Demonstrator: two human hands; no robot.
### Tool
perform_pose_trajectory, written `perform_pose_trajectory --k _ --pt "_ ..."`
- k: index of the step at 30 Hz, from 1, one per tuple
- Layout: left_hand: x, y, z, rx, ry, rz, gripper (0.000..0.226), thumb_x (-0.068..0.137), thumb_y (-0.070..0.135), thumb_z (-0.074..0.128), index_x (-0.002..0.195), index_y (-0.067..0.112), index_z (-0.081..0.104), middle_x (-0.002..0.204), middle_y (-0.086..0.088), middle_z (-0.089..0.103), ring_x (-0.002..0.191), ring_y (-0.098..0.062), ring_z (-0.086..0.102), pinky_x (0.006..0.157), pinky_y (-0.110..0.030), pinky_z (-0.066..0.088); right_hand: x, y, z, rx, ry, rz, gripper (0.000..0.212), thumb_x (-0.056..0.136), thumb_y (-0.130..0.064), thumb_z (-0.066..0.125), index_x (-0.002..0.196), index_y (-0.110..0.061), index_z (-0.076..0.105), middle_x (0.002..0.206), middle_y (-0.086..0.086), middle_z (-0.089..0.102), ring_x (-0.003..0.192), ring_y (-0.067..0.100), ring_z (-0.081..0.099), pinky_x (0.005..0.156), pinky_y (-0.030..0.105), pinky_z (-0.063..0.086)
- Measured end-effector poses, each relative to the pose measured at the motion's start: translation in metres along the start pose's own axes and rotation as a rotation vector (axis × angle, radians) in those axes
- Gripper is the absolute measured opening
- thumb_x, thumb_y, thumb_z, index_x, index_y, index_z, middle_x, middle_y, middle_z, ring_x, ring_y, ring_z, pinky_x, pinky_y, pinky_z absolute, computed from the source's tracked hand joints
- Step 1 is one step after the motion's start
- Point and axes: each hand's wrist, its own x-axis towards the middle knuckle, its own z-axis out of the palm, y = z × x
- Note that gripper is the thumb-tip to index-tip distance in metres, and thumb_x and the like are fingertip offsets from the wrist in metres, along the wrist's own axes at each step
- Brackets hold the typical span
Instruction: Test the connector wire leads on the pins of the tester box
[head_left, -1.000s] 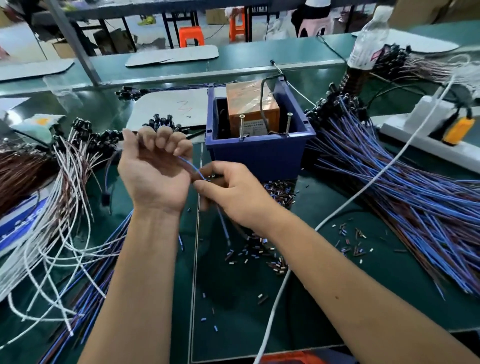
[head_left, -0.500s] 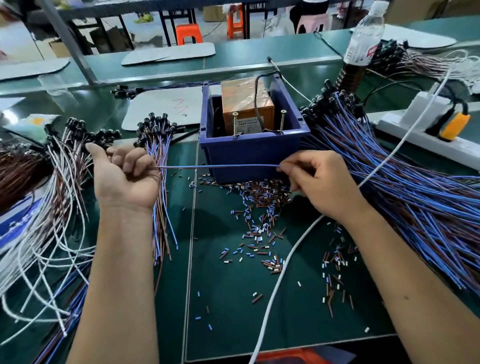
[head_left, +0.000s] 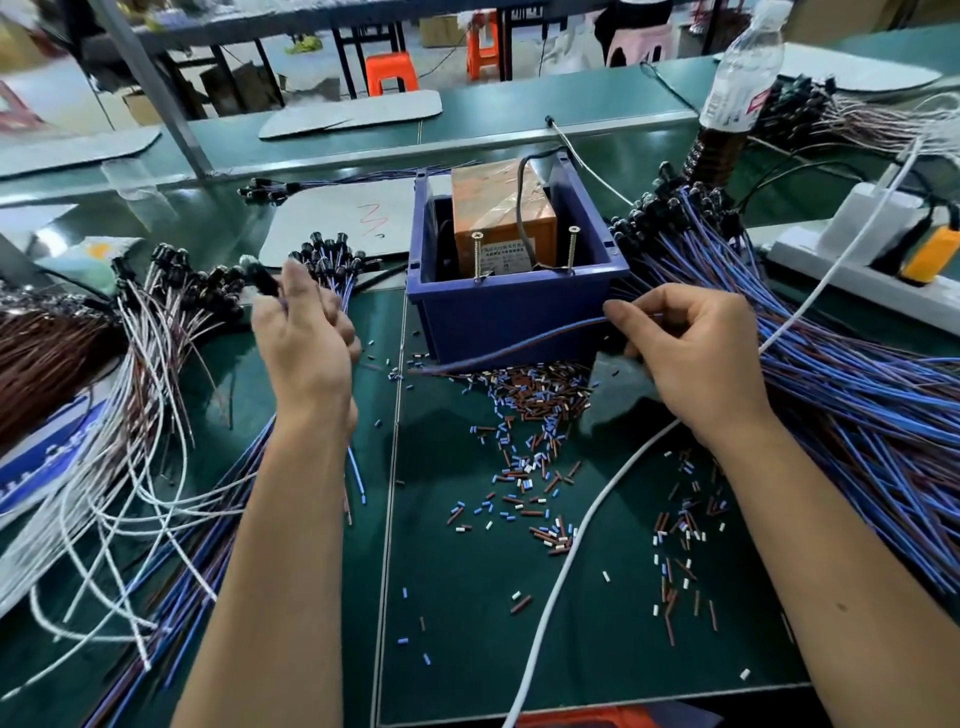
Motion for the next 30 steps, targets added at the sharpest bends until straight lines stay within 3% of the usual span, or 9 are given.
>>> perform_pose_trajectory --k 3,6,11,15,18,22,24,27,30 --pt "0.006 -0.005 -0.002 0.057 -0.027 -0.183 0.039 0.112 0.027 0.043 0.075 0.024 0.03 0.052 0.009 0.029 0.041 -0.005 0.02 0.038 -0.017 0.015 0.002 0.004 0.0 0.034 0.037 0.048 0.032 0.09 -0.05 0.077 0.072 -0.023 0.072 0.057 -0.006 0.068 0.044 0.003 0.052 0.048 0.016 0.04" --pt "0.012 -0.001 -0.013 -0.112 -0.072 -0.418 0.039 0.106 0.03 0.053 0.073 0.023 0.033 0.058 0.007 0.03 0.044 -0.005 0.02 0.04 -0.017 0.015 0.003 0.008 0.0 0.046 0.084 0.08 0.037 0.087 -0.055 0.076 0.071 -0.022 0.071 0.056 -0.006 0.067 0.043 0.003 0.051 0.047 0.017 0.039" --pt "0.014 0.007 -0.018 -0.54 -0.054 -0.44 0.026 0.106 0.026 0.038 0.084 0.012 0.042 0.081 -0.008 0.048 0.063 -0.015 0.037 0.059 -0.022 0.03 0.005 0.011 0.0 0.078 0.138 0.129 0.037 0.084 -0.058 0.076 0.074 -0.023 0.073 0.056 -0.004 0.067 0.042 0.005 0.051 0.05 0.025 0.04" --pt "0.012 0.009 -0.012 -0.536 -0.017 -0.257 0.04 0.113 0.028 0.028 0.081 0.015 0.048 0.073 -0.001 0.048 0.052 -0.009 0.035 0.047 -0.016 0.027 0.0 0.004 0.004 0.12 0.098 0.102 0.032 0.086 -0.055 0.077 0.074 -0.025 0.073 0.056 -0.004 0.067 0.042 0.005 0.053 0.047 0.019 0.04" --pt "0.004 0.013 -0.01 -0.409 -0.183 -0.092 0.037 0.113 0.032 0.03 0.083 0.019 0.047 0.067 0.005 0.046 0.05 -0.007 0.03 0.043 -0.017 0.023 -0.005 -0.004 0.008 0.194 0.031 0.07 0.027 0.089 -0.046 0.079 0.072 -0.026 0.072 0.055 -0.002 0.065 0.041 0.007 0.05 0.044 0.018 0.039" --pt "-0.02 0.005 0.011 0.001 -0.426 0.282 0.034 0.113 0.024 0.036 0.085 0.016 0.054 0.07 0.003 0.057 0.048 -0.008 0.036 0.042 -0.02 0.026 -0.015 -0.015 0.016 0.169 -0.095 -0.044 0.026 0.091 -0.037 0.081 0.072 -0.022 0.071 0.056 -0.002 0.065 0.045 0.005 0.053 0.05 0.017 0.041" --pt "-0.036 -0.004 0.027 0.245 -0.546 0.51 0.033 0.112 0.018 0.041 0.085 0.017 0.06 0.075 0.004 0.063 0.049 -0.002 0.042 0.046 -0.017 0.029 -0.021 -0.019 0.021 0.172 -0.157 -0.087 0.025 0.091 -0.037 0.08 0.073 -0.021 0.071 0.057 -0.002 0.064 0.046 0.006 0.052 0.05 0.02 0.041" --pt "-0.054 -0.022 0.042 0.541 -0.697 0.787 0.023 0.108 0.014 0.051 0.096 0.004 0.07 0.082 0.008 0.066 0.072 -0.002 0.059 0.061 -0.021 0.043 -0.024 -0.022 0.023 0.217 -0.19 -0.104 0.024 0.091 -0.035 0.08 0.074 -0.022 0.071 0.057 -0.001 0.064 0.046 0.004 0.051 0.049 0.019 0.039" --pt "-0.063 -0.033 0.047 0.607 -0.777 0.761 0.015 0.106 0.015 0.055 0.108 0.006 0.067 0.089 0.005 0.069 0.077 -0.008 0.062 0.067 -0.026 0.047 -0.024 -0.024 0.022 0.254 -0.176 -0.125 0.019 0.09 -0.039 0.079 0.077 -0.027 0.073 0.058 -0.004 0.066 0.046 0.004 0.055 0.049 0.016 0.041"
